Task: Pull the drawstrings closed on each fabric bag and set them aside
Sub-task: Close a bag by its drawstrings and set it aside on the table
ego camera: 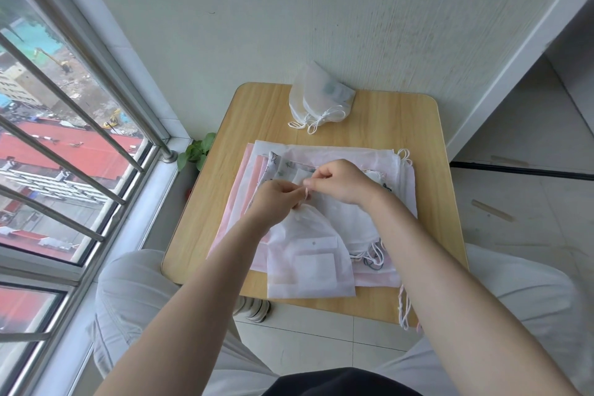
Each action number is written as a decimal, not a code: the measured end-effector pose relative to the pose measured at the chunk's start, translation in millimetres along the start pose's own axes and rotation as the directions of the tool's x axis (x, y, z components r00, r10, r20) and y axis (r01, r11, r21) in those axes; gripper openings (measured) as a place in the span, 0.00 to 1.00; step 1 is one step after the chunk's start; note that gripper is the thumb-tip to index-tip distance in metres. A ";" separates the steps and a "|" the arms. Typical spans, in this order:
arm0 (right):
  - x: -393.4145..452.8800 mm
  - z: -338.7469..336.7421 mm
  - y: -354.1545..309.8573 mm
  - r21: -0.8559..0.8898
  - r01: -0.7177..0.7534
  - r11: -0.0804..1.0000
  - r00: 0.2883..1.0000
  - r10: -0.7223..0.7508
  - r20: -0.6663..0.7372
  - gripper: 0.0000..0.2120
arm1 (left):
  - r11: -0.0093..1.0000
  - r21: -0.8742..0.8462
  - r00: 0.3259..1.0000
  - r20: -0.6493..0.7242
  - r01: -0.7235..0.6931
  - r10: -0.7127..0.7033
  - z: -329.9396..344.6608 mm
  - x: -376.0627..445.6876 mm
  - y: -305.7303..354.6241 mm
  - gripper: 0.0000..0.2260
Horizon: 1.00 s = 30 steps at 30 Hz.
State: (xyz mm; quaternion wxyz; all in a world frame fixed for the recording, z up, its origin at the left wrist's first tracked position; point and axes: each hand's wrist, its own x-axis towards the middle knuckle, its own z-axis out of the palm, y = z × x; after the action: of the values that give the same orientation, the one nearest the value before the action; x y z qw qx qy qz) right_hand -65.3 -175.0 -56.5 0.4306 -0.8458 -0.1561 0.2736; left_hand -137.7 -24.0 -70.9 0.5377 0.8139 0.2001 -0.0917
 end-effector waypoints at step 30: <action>-2.1 3.5 26.2 -0.143 0.126 0.982 0.987 -0.109 0.118 0.11 | 0.994 -0.109 0.996 0.093 0.023 -0.013 -7.3 8.9 -19.0 0.13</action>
State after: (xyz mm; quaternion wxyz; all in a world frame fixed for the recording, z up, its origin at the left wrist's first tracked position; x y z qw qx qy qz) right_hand -68.4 -189.0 -78.8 0.3722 -0.8486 -0.2495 0.2813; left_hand -138.1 -8.9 -87.1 0.5896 0.7760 0.1873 -0.1229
